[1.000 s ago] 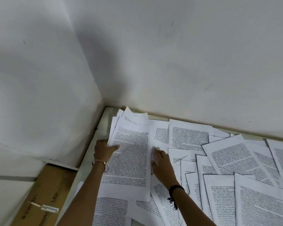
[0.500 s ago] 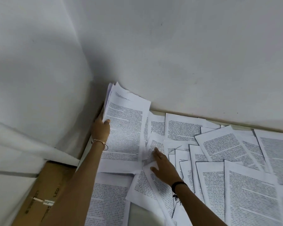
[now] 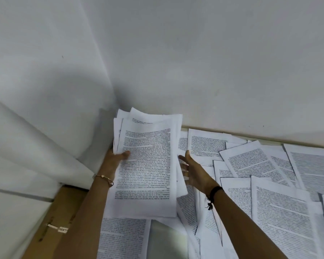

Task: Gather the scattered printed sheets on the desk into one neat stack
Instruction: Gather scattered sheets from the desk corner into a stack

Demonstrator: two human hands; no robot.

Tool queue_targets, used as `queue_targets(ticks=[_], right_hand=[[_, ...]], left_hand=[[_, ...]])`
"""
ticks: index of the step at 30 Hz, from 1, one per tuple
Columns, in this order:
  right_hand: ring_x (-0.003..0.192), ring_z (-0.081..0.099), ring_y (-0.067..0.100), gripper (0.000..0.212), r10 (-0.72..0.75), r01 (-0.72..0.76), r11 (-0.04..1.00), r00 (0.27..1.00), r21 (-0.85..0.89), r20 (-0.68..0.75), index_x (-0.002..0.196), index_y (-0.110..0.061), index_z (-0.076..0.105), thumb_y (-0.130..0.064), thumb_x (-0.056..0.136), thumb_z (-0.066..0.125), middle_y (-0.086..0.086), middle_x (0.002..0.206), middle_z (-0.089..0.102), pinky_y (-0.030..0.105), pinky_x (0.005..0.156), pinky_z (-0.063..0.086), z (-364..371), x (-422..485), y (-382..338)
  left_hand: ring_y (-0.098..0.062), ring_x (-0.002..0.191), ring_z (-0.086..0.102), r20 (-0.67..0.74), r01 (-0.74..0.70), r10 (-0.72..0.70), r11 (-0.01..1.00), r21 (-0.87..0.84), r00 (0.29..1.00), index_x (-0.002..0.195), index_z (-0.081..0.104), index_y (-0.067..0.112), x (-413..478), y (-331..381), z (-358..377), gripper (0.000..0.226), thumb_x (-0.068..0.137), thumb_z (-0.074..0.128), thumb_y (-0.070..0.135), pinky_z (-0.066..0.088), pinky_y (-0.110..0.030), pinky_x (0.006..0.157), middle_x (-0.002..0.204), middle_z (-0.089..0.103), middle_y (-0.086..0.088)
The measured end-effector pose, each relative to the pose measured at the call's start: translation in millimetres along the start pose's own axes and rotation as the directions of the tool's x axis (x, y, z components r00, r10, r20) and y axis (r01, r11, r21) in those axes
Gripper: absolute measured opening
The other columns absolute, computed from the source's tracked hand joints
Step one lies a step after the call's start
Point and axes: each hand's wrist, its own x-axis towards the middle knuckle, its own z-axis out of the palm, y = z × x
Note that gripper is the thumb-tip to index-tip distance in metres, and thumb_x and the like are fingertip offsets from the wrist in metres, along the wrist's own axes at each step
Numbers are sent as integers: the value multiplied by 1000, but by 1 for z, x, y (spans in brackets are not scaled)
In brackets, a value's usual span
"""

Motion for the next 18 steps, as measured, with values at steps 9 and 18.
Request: queue_targets(ticks=[9, 18], right_hand=[[120, 58, 16, 42, -64, 63, 997, 997, 34, 42, 126, -28, 56, -50, 98, 35, -2, 129, 62, 33, 98, 50, 17, -36, 10], [81, 62, 6, 22, -39, 28, 957, 999, -288, -31, 105, -23, 58, -10, 99, 42, -1, 89, 60, 8, 63, 42, -36, -43, 58]], left_hand=[[-16, 88, 69, 55, -33, 35, 999, -43, 998, 117, 59, 8, -37, -14, -2, 35, 83, 59, 1, 58, -24, 67, 97, 73, 0], [-24, 106, 58, -109, 235, -228, 970, 54, 967, 113, 57, 8, -67, -133, 40, 29, 89, 57, 25, 43, -37, 99, 114, 62, -9]])
